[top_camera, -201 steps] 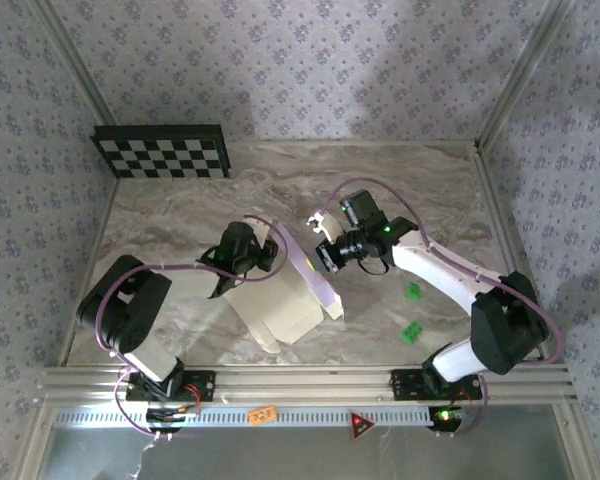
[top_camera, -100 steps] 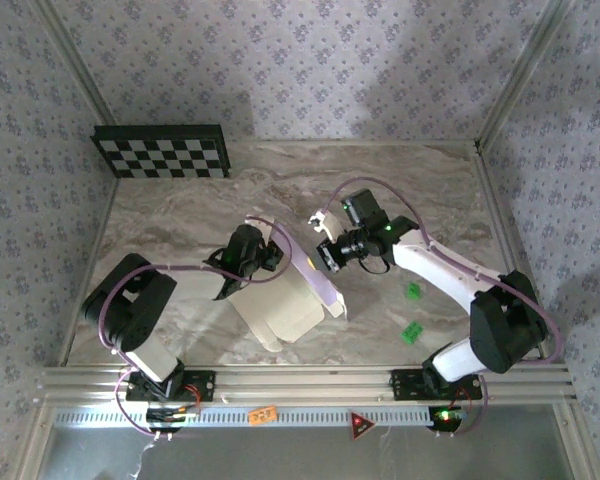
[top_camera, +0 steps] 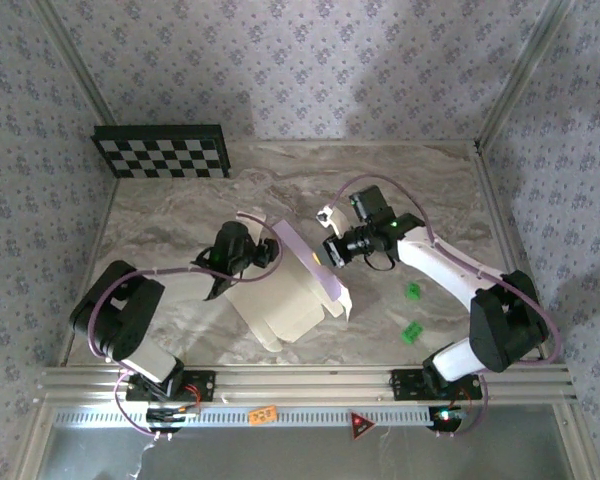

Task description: Fold the paper box

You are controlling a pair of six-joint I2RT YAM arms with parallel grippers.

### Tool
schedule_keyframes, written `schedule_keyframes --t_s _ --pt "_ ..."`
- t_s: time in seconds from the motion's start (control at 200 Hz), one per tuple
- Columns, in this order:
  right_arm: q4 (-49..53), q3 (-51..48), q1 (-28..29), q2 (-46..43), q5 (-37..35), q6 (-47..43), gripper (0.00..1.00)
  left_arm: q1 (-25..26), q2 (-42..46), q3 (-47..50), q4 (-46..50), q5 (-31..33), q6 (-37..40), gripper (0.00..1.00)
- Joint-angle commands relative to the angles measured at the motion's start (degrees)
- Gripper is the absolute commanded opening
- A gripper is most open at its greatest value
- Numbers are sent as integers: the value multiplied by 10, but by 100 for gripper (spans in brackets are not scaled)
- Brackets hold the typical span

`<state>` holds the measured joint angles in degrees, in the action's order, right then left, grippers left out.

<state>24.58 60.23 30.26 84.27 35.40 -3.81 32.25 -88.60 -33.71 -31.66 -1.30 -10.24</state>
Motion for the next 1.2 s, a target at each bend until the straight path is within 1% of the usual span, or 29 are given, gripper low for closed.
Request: schedule_keyframes --t_s 0.0,0.105,0.18,0.215,0.28,0.325,0.4,0.475,0.605,0.725,0.77,0.969,1.044,1.194 --pt "42 7 -7 10 5 -1 19 -13 6 -2 -60 -82 28 54" --pt "45 7 -11 10 10 -1 19 -15 -10 -18 -74 -109 34 54" --pt "48 8 -13 9 11 -3 19 -15 -22 -29 -77 -115 35 49" --pt "50 9 -13 9 11 -4 19 -14 -27 -33 -80 -118 34 44" --pt "54 12 -14 8 10 -5 20 -15 -36 -39 -85 -119 31 30" --pt "58 18 -14 6 10 -5 22 -14 -39 -41 -87 -115 29 22" --pt "62 28 -15 2 6 -4 27 -10 -37 -37 -92 -97 29 16" --pt "58 39 -15 -3 -4 5 38 -3 -30 -29 -99 -78 40 11" --pt "35 60 -13 -5 -36 31 51 17 -12 -21 -80 -39 71 7" --pt "21 76 -12 8 -55 39 55 35 1 -15 -64 -24 90 6" --pt "20 104 -11 19 -60 40 55 40 5 -11 -65 -18 90 6" --pt "31 154 1 76 -57 31 55 62 20 4 -64 26 101 6" --pt "31 163 4 96 -51 33 52 71 15 11 -77 49 111 6" --pt "42 170 13 131 -51 26 46 75 1 18 -94 58 114 7"
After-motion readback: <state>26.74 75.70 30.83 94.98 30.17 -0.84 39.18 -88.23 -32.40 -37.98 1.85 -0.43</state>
